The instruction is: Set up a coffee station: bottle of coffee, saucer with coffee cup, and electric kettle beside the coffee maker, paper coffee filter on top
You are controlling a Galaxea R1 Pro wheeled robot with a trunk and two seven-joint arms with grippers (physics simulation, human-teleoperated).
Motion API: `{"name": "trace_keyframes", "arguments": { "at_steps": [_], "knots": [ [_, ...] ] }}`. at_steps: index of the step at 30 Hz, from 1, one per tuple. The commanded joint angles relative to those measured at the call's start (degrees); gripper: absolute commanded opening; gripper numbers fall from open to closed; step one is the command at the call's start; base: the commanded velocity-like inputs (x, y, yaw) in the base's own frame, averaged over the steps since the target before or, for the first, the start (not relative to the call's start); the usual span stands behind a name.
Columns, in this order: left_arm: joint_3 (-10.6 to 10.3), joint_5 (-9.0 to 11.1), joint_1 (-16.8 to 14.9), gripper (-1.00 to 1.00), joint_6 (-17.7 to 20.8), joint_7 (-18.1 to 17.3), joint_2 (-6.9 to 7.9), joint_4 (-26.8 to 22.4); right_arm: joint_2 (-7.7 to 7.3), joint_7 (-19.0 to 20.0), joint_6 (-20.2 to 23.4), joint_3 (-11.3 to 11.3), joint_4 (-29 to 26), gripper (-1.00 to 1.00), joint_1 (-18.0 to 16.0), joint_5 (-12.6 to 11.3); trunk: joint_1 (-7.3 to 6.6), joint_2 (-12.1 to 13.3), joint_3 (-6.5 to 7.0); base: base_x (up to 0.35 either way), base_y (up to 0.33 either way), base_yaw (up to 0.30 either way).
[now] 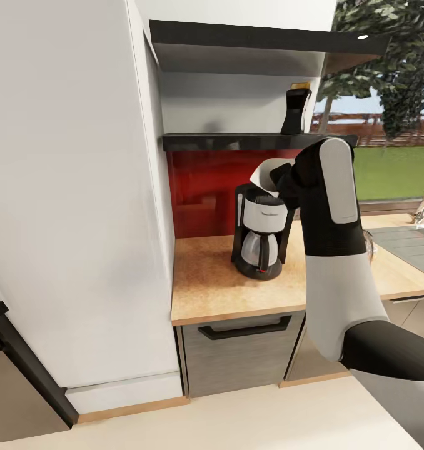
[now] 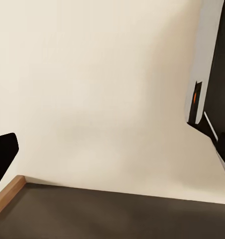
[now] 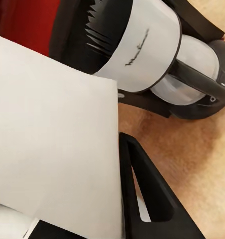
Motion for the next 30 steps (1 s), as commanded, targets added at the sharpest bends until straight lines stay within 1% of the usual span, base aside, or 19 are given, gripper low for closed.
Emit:
{"name": "trace_keyframes", "arguments": {
  "at_steps": [1, 2, 6, 9, 15, 20, 24, 30],
  "knots": [
    [0.37, -0.34, 0.02, 1.00, -0.05, 0.07, -0.02, -0.11, 0.01, -0.34, 0.37, -0.37, -0.01, -1.00, -0.06, -0.26, 0.04, -0.11, -0.11, 0.000, 0.000, 0.000],
    [0.36, -0.34, 0.02, 1.00, -0.03, 0.07, -0.02, -0.11, 0.01, -0.34, 0.36, -0.68, -0.01, -1.00, -0.06, -0.27, 0.04, -0.11, -0.11, 0.000, 0.000, 0.000],
    [0.35, -0.34, 0.02, 1.00, 0.01, 0.07, -0.01, -0.08, 0.02, -0.34, 0.34, -4.28, 0.11, -1.00, -0.08, -0.30, 0.04, -0.11, -0.11, 0.065, 0.009, 0.000],
    [0.35, -0.34, 0.02, 1.00, 0.03, 0.07, -0.02, -0.10, 0.01, -0.34, 0.33, -5.37, 0.20, -1.00, -0.06, -0.30, 0.04, -0.11, -0.11, 0.194, 0.075, 0.000],
    [0.35, -0.34, 0.02, 1.00, 0.20, 0.15, -0.03, -0.11, 0.01, -0.34, 0.33, -5.94, 0.25, -1.00, -0.06, -0.31, 0.04, -0.11, -0.11, 0.246, 0.126, 0.000],
    [0.35, -0.34, 0.02, 1.00, 0.22, 0.16, -0.03, -0.06, 0.01, -0.34, 0.33, -6.14, 0.32, -1.00, 0.01, -0.31, 0.04, -0.11, -0.11, 0.057, 0.029, 0.000],
    [0.35, -0.34, 0.02, 1.00, 0.23, 0.13, -0.02, -0.03, 0.01, -0.34, 0.33, -7.34, 0.35, -1.00, 0.04, -0.31, 0.04, -0.11, -0.11, 0.040, 0.011, 0.000],
    [0.35, -0.34, 0.02, 1.00, 0.24, 0.11, -0.08, -0.03, -0.11, -0.34, 0.40, -7.91, 0.42, -1.00, 0.18, -0.27, 0.04, -0.11, -0.11, 0.210, 0.078, 0.000]
  ]
}}
